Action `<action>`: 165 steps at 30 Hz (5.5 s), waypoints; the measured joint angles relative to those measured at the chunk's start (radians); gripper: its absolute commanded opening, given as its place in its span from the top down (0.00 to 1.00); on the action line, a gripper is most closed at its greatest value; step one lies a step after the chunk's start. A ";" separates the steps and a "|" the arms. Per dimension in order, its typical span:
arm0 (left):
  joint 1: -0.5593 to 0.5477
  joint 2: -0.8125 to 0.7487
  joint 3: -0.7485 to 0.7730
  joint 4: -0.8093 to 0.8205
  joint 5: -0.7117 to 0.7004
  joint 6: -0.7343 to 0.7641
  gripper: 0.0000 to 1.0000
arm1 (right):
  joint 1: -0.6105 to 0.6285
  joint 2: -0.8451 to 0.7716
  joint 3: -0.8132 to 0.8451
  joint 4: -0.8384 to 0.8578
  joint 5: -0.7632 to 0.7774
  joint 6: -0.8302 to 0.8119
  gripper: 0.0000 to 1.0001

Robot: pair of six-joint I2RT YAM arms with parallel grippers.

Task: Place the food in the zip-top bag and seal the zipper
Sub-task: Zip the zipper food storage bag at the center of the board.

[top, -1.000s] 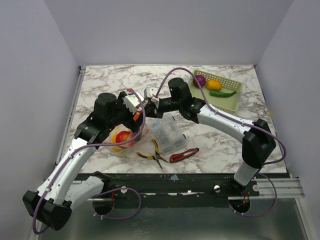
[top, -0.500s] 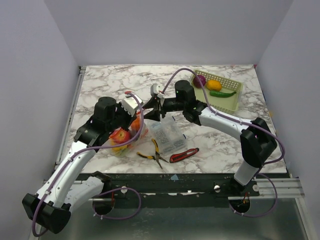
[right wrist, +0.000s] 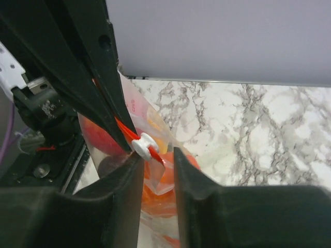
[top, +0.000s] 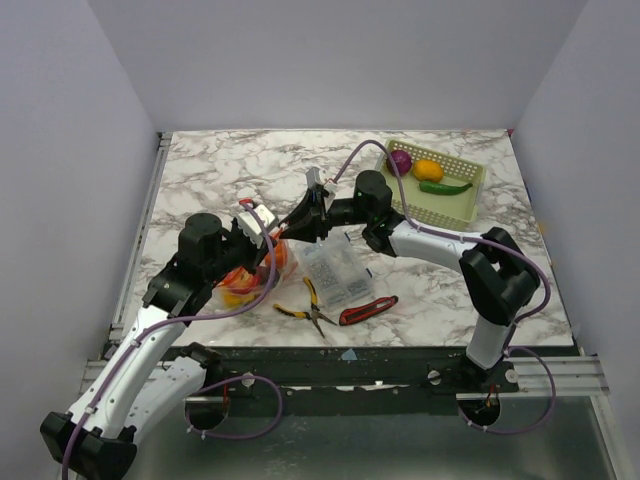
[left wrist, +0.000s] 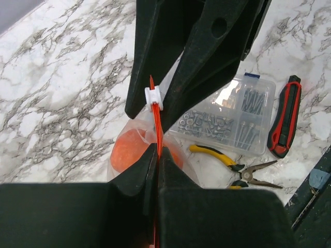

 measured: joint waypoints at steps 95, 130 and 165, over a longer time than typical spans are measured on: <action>0.005 0.052 0.103 -0.032 0.007 -0.111 1.00 | -0.006 -0.040 -0.203 0.354 0.117 0.426 0.34; 0.008 -0.024 0.046 -0.041 -0.045 -0.057 0.59 | -0.011 0.013 -0.071 0.240 -0.100 0.273 1.00; 0.006 0.006 0.048 -0.059 -0.006 -0.006 1.00 | 0.000 -0.082 0.230 -0.652 -0.014 -0.392 0.76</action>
